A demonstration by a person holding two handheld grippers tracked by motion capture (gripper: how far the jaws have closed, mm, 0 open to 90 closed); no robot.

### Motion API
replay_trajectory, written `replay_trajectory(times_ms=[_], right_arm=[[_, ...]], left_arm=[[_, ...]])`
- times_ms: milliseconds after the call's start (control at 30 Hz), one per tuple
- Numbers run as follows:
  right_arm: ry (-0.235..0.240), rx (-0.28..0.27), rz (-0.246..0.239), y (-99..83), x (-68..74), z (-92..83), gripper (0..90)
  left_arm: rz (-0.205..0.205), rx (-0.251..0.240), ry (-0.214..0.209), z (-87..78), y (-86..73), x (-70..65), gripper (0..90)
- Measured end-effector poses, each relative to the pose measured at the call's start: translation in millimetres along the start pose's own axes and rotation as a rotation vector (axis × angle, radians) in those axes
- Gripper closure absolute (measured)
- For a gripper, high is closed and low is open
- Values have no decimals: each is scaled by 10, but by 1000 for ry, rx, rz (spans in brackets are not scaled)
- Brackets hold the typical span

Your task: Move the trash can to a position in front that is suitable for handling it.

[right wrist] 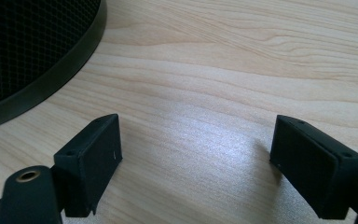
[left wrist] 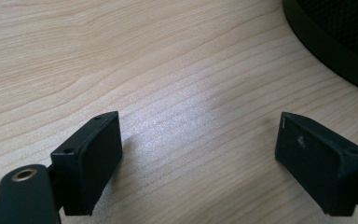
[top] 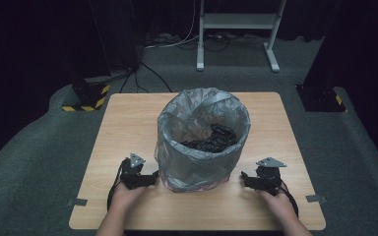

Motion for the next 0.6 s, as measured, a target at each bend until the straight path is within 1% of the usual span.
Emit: replay_trajectory(times_ms=[333,367,600], right_arm=[[-1,4,0,-6,2,-4,145],[-4,8,7,-8,2,-3,135],[-7,6,2,1,-7,12,116]], left_arm=[[-7,2,2,13,10,-4,140],[-8,2,1,14,10,-5,140],[-3,-1,0,13,10,0,140]])
Point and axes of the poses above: each handheld gripper's, and its own axes: z roughly forward along the jaws, y roughly out of its top, x roughly to its left, the point moved 7 cm from there along z, roughly forward along the jaws
